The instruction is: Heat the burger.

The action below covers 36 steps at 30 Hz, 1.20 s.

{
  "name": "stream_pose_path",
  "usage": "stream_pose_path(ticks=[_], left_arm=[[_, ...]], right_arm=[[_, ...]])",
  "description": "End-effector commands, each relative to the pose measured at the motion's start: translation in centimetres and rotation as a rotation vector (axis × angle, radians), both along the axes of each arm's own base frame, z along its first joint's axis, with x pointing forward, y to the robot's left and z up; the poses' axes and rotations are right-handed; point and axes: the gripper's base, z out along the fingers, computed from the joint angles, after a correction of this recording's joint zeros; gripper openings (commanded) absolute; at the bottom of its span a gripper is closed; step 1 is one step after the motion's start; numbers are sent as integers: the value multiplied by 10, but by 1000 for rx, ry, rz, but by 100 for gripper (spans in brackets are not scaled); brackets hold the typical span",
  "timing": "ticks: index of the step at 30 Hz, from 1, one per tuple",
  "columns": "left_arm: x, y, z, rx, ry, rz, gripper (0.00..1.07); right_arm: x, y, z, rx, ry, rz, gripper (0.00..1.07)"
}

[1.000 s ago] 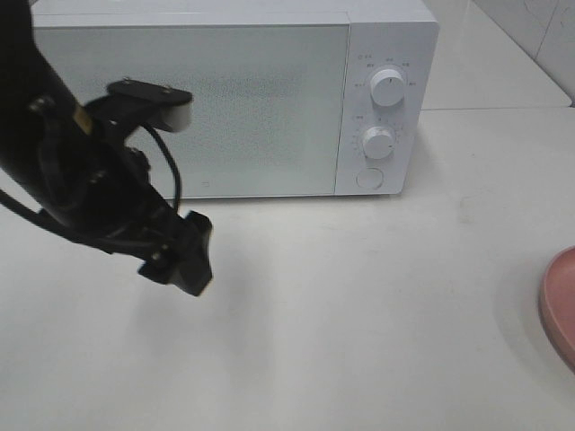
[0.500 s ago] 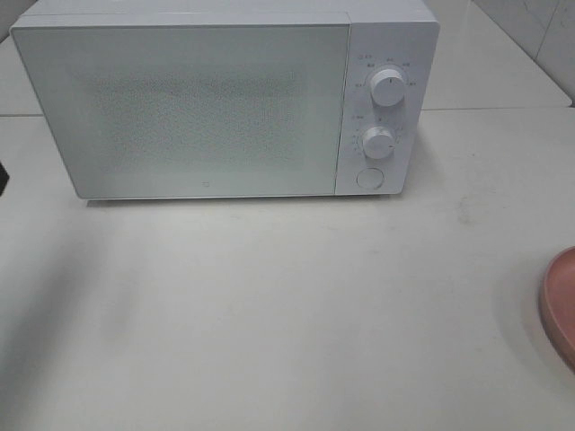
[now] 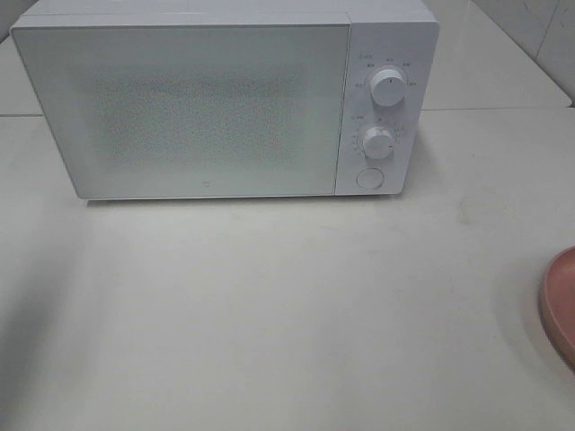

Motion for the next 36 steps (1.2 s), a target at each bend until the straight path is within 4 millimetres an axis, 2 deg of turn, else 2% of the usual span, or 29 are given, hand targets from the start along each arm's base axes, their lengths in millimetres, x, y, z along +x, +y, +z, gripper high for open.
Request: stream_pose_path(ticks=[1,3,6,8,9,11,13,14,17,19,23,35,36], left_arm=[[-13,1,-10,0,15,11,98],[-32,1,-17,2,26,8,98],[-37,1,-17,0,21,8,98],[-51,1,-19,-2,-3,9,98],[-51,1,-19,-2,-3,9,98],[-69,3,-21,17,-49,5,98],[-73,3,-22,20,-57,5,98],[-82,4,-23,19,-84,5,98],[-86,4,-24,19,-93,6,98],[-100,4,-24,19,-183,9,98],[-110,4,-29,20,-238,13,98],[-139,5,-14,19,-447,17,98],[-146,4,-11,2,-494,18,98]], right_arm=[[-4,-1,-1,-2,-26,-2,75],[-4,-1,-1,-2,-26,-2,75],[-4,-1,-1,-1,-26,-2,75],[-4,-1,-1,-1,-26,-2,75],[-4,-1,-1,-1,-26,-2,75],[-4,-1,-1,-1,-26,-2,75],[-4,-1,-1,-1,-26,-2,75],[-4,-1,-1,-1,-26,-2,75],[-4,-1,-1,-1,-26,-2,75],[-4,-1,-1,-1,-26,-2,75],[-4,-1,-1,-1,-26,-2,75],[-4,-1,-1,-1,-26,-2,75],[-4,-1,-1,-1,-26,-2,75]])
